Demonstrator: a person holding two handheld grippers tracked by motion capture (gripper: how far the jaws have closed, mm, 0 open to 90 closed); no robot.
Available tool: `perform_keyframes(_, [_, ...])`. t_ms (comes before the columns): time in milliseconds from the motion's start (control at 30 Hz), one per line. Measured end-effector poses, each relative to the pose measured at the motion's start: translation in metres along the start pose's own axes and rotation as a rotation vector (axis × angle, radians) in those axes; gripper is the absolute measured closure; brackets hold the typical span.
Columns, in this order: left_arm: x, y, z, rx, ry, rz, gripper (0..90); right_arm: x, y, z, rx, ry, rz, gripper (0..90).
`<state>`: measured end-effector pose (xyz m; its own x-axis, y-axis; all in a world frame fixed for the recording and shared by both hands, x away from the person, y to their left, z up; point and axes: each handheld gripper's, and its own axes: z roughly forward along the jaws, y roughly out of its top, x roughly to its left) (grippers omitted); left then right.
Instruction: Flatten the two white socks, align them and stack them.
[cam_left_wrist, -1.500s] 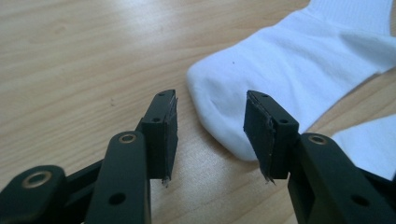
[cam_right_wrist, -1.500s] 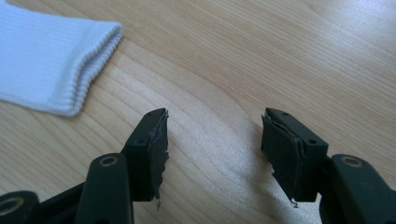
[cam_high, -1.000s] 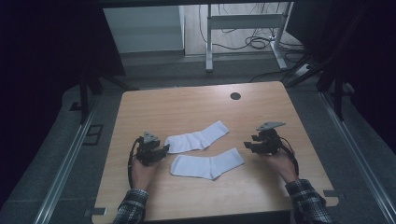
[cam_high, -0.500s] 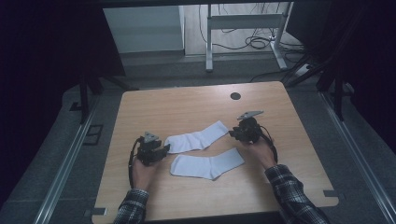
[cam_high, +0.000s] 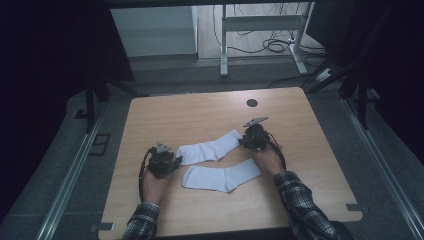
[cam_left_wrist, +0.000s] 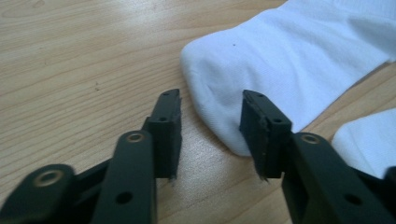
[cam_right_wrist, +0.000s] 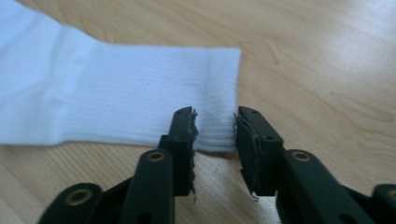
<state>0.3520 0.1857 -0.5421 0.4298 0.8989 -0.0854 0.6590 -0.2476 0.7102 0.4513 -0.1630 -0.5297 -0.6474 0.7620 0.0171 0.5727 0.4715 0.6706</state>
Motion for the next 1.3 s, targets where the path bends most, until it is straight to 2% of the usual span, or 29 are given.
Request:
perform_keyframes(100, [-0.001, 0.000, 0.000, 0.000, -0.026, -0.002, 69.2, 0.001, -0.002, 0.000, -0.012, 0.010, 0.019, 78.4])
perform_keyframes(133, [-0.001, 0.000, 0.000, 0.002, -0.035, -0.003, 75.4, 0.001, -0.002, -0.001, -0.009, 0.011, 0.013, 79.9])
perform_keyframes(233, [-0.002, 0.001, 0.000, 0.000, -0.042, -0.008, 84.6, 0.003, -0.002, -0.004, -0.004, 0.006, 0.003, 80.9])
perform_keyframes(367, [-0.007, 0.006, -0.005, -0.021, -0.019, 0.019, 85.7, 0.003, -0.003, -0.013, -0.023, 0.013, 0.004, 81.0])
perform_keyframes(667, [-0.016, 0.015, -0.023, -0.070, -0.045, 0.041, 85.5, 0.003, 0.001, -0.048, -0.084, 0.039, -0.007, 81.0])
perform_keyframes(967, [-0.026, 0.018, -0.044, -0.071, -0.076, 0.073, 85.3, 0.005, -0.005, -0.082, -0.116, 0.067, -0.010, 81.0])
perform_keyframes(1133, [-0.034, 0.014, -0.053, -0.062, -0.087, 0.094, 85.2, 0.007, -0.014, -0.096, -0.120, 0.095, 0.003, 81.0])
perform_keyframes(1300, [-0.038, 0.009, -0.062, -0.065, -0.100, 0.097, 85.1, 0.011, -0.024, -0.104, -0.112, 0.115, 0.003, 81.0])
